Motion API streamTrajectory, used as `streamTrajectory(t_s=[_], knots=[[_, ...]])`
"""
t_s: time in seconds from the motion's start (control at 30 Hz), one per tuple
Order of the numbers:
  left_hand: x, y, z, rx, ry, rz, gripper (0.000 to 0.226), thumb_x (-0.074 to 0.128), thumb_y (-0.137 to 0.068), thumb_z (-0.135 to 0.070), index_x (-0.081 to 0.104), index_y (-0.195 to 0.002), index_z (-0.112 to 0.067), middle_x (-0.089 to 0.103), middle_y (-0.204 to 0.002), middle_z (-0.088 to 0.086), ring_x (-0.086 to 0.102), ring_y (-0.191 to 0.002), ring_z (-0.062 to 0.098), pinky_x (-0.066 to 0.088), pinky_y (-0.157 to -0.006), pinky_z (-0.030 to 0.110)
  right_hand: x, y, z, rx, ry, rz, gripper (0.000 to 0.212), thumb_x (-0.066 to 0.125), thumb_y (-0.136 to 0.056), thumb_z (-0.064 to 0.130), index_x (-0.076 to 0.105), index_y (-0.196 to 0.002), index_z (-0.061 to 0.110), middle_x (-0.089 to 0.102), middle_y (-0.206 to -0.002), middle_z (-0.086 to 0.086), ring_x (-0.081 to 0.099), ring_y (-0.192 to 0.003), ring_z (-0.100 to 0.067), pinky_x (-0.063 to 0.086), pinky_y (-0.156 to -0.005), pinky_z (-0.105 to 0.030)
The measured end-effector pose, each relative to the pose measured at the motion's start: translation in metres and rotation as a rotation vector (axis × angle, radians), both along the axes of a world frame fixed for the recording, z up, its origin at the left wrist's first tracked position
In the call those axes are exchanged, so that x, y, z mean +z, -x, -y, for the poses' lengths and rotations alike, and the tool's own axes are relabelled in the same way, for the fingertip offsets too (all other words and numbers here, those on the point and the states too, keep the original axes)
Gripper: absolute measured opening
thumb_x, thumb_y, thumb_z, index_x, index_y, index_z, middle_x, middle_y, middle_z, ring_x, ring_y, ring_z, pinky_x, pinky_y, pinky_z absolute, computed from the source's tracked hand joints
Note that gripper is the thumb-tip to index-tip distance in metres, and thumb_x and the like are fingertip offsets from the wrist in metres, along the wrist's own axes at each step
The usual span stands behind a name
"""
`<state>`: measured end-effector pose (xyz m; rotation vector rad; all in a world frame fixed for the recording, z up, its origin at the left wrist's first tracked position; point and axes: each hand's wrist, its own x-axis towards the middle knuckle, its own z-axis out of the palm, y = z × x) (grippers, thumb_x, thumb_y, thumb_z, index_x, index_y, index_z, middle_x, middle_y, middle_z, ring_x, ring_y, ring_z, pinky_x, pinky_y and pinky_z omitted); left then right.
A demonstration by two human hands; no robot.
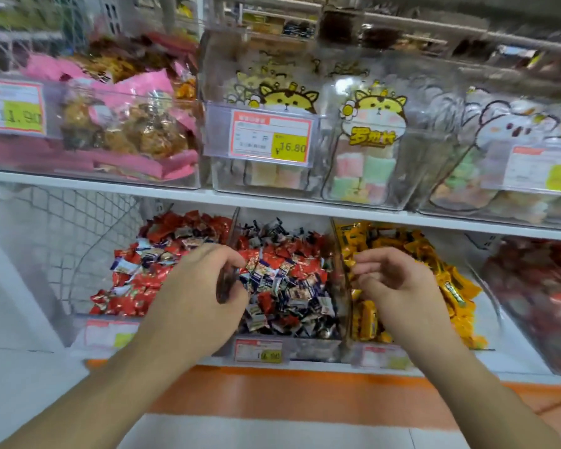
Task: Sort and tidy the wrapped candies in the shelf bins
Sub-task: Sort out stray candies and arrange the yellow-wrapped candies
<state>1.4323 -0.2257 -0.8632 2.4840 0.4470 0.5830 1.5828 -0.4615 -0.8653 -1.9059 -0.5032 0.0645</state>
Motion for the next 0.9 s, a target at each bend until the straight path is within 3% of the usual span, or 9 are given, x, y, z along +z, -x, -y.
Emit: streamTrajectory(t_s=[0.07, 0.13, 0.27, 0.4, 0.47, 0.63, 0.7, 0.77, 0.9], knots=[[0.000, -0.014, 0.029, -0.126, -0.019, -0.013, 0.025, 0.062, -0.094, -0.025, 0.061, -0.116, -0.037, 0.055, -0.118, -0.028, 0.050, -0.113, -0.006, 0.034, -0.091, 0.006, 0.000, -0.017, 0.029, -0.094, 0.009, 0.044, 0.033, 0.061, -0.094, -0.003, 0.072, -0.096, 0.028, 0.074, -0.091, 0.002, 0.066, -0.077, -0.020, 0.057, -0.067, -0.037], [-0.001, -0.028, 0.054, -0.240, -0.020, -0.012, 0.027, 0.060, -0.097, -0.023, 0.060, -0.119, -0.038, 0.053, -0.122, -0.029, 0.049, -0.118, -0.007, 0.033, -0.094, 0.002, -0.001, -0.032, 0.054, -0.176, 0.052, 0.104, 0.031, 0.060, -0.094, -0.001, 0.071, -0.095, 0.029, 0.075, -0.089, 0.004, 0.067, -0.076, -0.013, 0.053, -0.066, -0.030], [-0.010, -0.075, 0.110, -0.408, -0.063, 0.002, 0.027, 0.056, -0.101, -0.024, 0.060, -0.125, -0.034, 0.053, -0.125, -0.025, 0.046, -0.118, -0.006, 0.038, -0.101, 0.014, -0.012, -0.051, 0.097, -0.268, 0.215, 0.182, 0.027, 0.062, -0.094, 0.002, 0.069, -0.099, 0.028, 0.074, -0.089, 0.009, 0.067, -0.083, -0.001, 0.053, -0.070, -0.021], [-0.018, -0.120, 0.145, -0.521, -0.193, -0.041, 0.032, 0.048, -0.104, -0.036, 0.057, -0.134, -0.033, 0.052, -0.135, -0.020, 0.041, -0.129, 0.002, 0.033, -0.115, 0.030, -0.029, -0.058, 0.108, -0.181, 0.342, 0.218, 0.026, 0.067, -0.090, 0.004, 0.067, -0.098, 0.029, 0.070, -0.086, 0.013, 0.065, -0.082, -0.002, 0.053, -0.072, -0.023], [-0.024, -0.135, 0.151, -0.523, -0.307, -0.094, 0.036, 0.043, -0.104, -0.042, 0.057, -0.136, -0.033, 0.052, -0.137, -0.018, 0.037, -0.132, 0.007, 0.025, -0.118, 0.034, -0.035, -0.060, 0.106, -0.114, 0.390, 0.212, 0.028, 0.071, -0.088, 0.006, 0.067, -0.099, 0.031, 0.068, -0.088, 0.015, 0.064, -0.083, 0.000, 0.049, -0.072, -0.017], [-0.037, -0.140, 0.148, -0.496, -0.425, -0.140, 0.035, 0.039, -0.102, -0.045, 0.069, -0.118, -0.034, 0.057, -0.118, -0.019, 0.044, -0.121, 0.009, 0.025, -0.114, 0.034, -0.047, -0.069, 0.096, -0.066, 0.522, 0.377, 0.018, 0.074, -0.087, 0.018, 0.077, -0.103, 0.028, 0.069, -0.097, 0.008, 0.061, -0.093, -0.014, 0.051, -0.079, -0.028], [-0.038, -0.138, 0.145, -0.497, -0.418, -0.130, 0.035, 0.040, -0.101, -0.043, 0.072, -0.113, -0.034, 0.057, -0.114, -0.019, 0.046, -0.116, 0.008, 0.027, -0.112, 0.033, -0.054, -0.075, 0.091, -0.121, 0.577, 0.388, 0.008, 0.073, -0.088, 0.025, 0.079, -0.091, 0.030, 0.067, -0.089, 0.003, 0.059, -0.093, -0.020, 0.044, -0.074, -0.027], [-0.041, -0.134, 0.143, -0.502, -0.396, -0.120, 0.034, 0.042, -0.102, -0.043, 0.073, -0.111, -0.033, 0.056, -0.113, -0.019, 0.046, -0.116, 0.007, 0.028, -0.111, 0.032, -0.060, -0.080, 0.086, -0.148, 0.610, 0.370, 0.015, 0.070, -0.087, 0.031, 0.073, -0.073, 0.032, 0.061, -0.077, 0.001, 0.059, -0.088, -0.028, 0.042, -0.070, -0.027], [-0.044, -0.130, 0.141, -0.504, -0.375, -0.101, 0.035, 0.042, -0.102, -0.043, 0.073, -0.113, -0.033, 0.054, -0.115, -0.020, 0.045, -0.117, 0.005, 0.032, -0.111, 0.032, -0.057, -0.076, 0.079, -0.173, 0.557, 0.329, 0.017, 0.075, -0.088, 0.030, 0.083, -0.074, 0.023, 0.067, -0.073, 0.000, 0.058, -0.083, -0.023, 0.051, -0.076, -0.034]])
